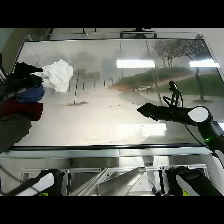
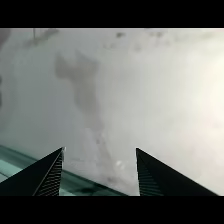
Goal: Fold the shirts.
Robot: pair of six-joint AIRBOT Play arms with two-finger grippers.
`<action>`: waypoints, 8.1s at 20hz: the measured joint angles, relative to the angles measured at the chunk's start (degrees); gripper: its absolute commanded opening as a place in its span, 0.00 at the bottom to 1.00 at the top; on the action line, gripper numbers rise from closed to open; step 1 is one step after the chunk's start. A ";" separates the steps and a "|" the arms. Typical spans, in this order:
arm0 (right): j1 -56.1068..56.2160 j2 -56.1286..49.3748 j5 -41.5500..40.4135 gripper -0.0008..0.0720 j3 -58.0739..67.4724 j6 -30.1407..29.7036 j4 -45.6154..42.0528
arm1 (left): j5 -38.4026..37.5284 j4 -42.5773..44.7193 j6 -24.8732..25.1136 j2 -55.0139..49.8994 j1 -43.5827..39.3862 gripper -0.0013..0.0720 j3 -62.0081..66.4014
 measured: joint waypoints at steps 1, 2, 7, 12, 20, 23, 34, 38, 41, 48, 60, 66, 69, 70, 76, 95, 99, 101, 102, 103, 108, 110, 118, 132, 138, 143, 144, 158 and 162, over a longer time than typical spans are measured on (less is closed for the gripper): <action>0.00 -0.55 -0.72 0.70 0.00 0.00 -0.35 | 0.13 0.31 0.17 -5.92 0.57 0.98 4.68; 0.00 -1.14 -1.44 0.70 0.00 0.00 -0.39 | -0.09 0.52 0.37 -11.58 0.83 0.98 9.27; 0.00 -4.20 -3.45 0.70 0.00 0.00 -0.79 | -7.28 1.14 0.48 -35.23 -0.55 0.98 29.81; 0.00 -7.45 -4.13 0.70 0.00 0.02 -0.79 | -13.22 1.36 -0.79 -44.78 -3.32 0.02 40.06; -0.07 -8.35 -1.81 0.70 0.02 -0.52 -0.61 | -28.35 -11.56 -1.64 -40.74 -5.42 0.02 48.33; -1.36 -7.23 0.31 0.70 0.46 -2.49 -0.63 | -35.56 -20.55 -1.27 -33.51 -9.05 0.02 44.35; -14.47 -0.44 13.00 0.72 1.51 -12.52 -1.07 | -38.86 -24.22 -1.86 -18.78 -32.48 0.99 19.63; -14.58 -0.15 15.69 0.72 1.20 -13.94 -2.01 | -39.87 -17.79 -6.05 -18.29 -31.61 0.98 17.03; -12.41 -0.79 14.97 0.85 -0.02 -15.61 -3.39 | -42.95 -12.39 -9.20 -18.18 -30.32 0.98 12.46; -2.08 -13.00 8.46 0.83 -0.94 -21.49 2.34 | -37.99 -8.70 -7.56 -18.14 -31.67 0.98 -4.09; 11.67 -31.76 3.34 0.10 4.50 -26.82 16.44 | -33.97 -8.15 -3.85 -20.39 -33.92 0.03 -3.80; 10.12 -31.74 5.35 0.04 5.03 -27.32 17.11 | -38.66 -8.09 -2.91 -18.18 -32.30 0.03 1.38; 6.21 -29.62 8.66 0.06 5.07 -27.43 15.50 | -39.82 -8.13 -3.48 -14.75 -29.64 0.04 5.55; 4.63 -28.44 9.77 0.39 5.09 -27.54 15.23 | -39.95 -8.15 -3.54 -13.38 -28.76 0.04 6.73; -0.46 -23.71 14.40 0.89 5.09 -26.56 14.23 | -39.54 -8.17 -4.00 -8.66 -27.91 0.04 8.85; 14.01 -28.02 -4.04 0.34 0.57 -20.06 18.01 | -34.88 -8.15 -0.94 -7.93 -23.76 0.04 4.68; 14.16 -28.92 -6.78 0.03 0.57 -27.85 29.42 | -34.40 -8.20 -0.50 -7.91 -23.76 0.04 4.81; 13.79 -28.92 -6.27 0.03 0.59 -29.83 32.22 | -34.91 -8.17 -0.76 -7.80 -22.86 0.04 6.43; 13.00 -28.55 -4.83 0.03 0.61 -30.27 32.24 | -35.58 -8.13 -1.25 -7.54 -21.90 0.04 8.04; 11.69 -27.76 -2.58 0.03 0.72 -30.18 31.47 | -36.41 -8.11 -1.62 -7.02 -20.61 0.04 10.01; -3.78 -16.41 14.99 0.03 5.09 -21.79 15.98 | -40.30 -8.22 -4.87 -0.50 -8.79 0.04 22.58; -12.46 -9.27 19.37 0.03 9.81 -19.98 12.46 | -41.05 -9.09 -5.75 3.28 -3.54 0.04 26.82; -31.85 9.90 21.53 0.03 30.99 -22.12 17.75 | -42.01 -21.07 -4.74 15.67 7.48 0.04 38.58; -26.95 -9.70 15.30 0.03 35.85 -26.45 15.23 | -49.79 -15.41 -5.05 -1.79 -4.48 0.04 40.61; -24.70 -34.99 8.66 0.46 36.59 -25.68 12.61 | -41.92 -0.68 -5.79 -22.86 -11.50 0.99 35.28; -31.43 -38.75 12.13 0.34 37.94 -25.29 14.14 | -44.44 10.14 -11.39 -32.48 -7.69 0.98 39.08; -33.27 -38.45 14.56 0.32 38.01 -25.29 13.99 | -45.33 10.49 -12.28 -33.03 -6.69 0.98 38.07; -43.87 -31.71 29.94 0.32 21.97 -25.66 1.49 | -42.95 0.31 -5.84 -26.10 -4.31 0.74 1.73; -44.13 -31.41 30.53 0.40 18.91 -25.94 0.11 | -41.97 -0.83 -3.41 -25.97 -4.87 0.02 1.16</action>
